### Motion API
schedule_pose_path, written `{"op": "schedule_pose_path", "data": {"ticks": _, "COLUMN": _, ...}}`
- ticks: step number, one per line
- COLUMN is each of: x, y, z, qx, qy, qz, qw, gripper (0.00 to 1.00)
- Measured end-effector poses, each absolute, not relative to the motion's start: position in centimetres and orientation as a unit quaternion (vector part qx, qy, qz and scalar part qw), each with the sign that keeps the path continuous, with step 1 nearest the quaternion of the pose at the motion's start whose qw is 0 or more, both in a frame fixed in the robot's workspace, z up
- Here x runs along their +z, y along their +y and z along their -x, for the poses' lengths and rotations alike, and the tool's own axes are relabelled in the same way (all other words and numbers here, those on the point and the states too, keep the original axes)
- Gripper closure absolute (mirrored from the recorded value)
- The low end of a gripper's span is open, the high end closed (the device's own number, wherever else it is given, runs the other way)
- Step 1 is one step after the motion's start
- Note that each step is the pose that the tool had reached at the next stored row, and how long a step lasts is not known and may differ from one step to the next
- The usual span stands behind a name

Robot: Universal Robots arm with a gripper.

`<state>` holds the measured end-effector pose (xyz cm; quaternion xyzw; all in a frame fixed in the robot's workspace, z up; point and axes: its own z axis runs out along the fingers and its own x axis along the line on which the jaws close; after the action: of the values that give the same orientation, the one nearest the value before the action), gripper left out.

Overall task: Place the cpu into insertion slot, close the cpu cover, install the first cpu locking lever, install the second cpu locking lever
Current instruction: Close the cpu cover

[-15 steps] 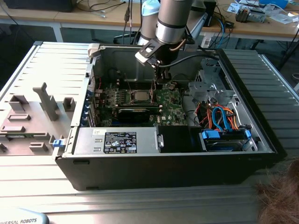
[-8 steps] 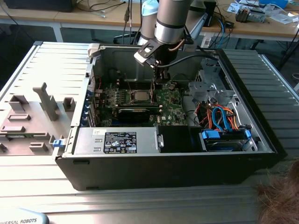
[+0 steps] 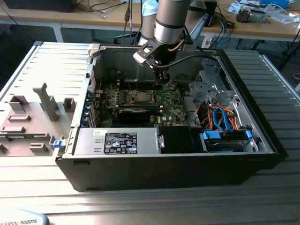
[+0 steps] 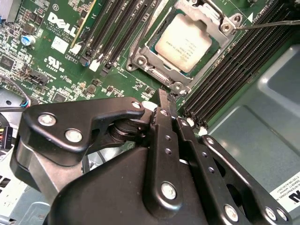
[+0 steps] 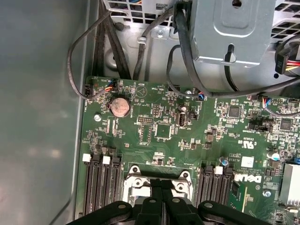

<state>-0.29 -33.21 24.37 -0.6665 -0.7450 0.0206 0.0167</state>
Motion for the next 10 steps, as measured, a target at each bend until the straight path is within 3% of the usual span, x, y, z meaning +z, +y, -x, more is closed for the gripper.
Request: {"op": "schedule_pose_path", "data": {"ticks": 10, "x": 24.01, "y": -33.22, "z": 0.63, "qx": 0.021, "qy": -0.745, "qz": 0.667, "qw": 0.017, "gripper": 0.89}}
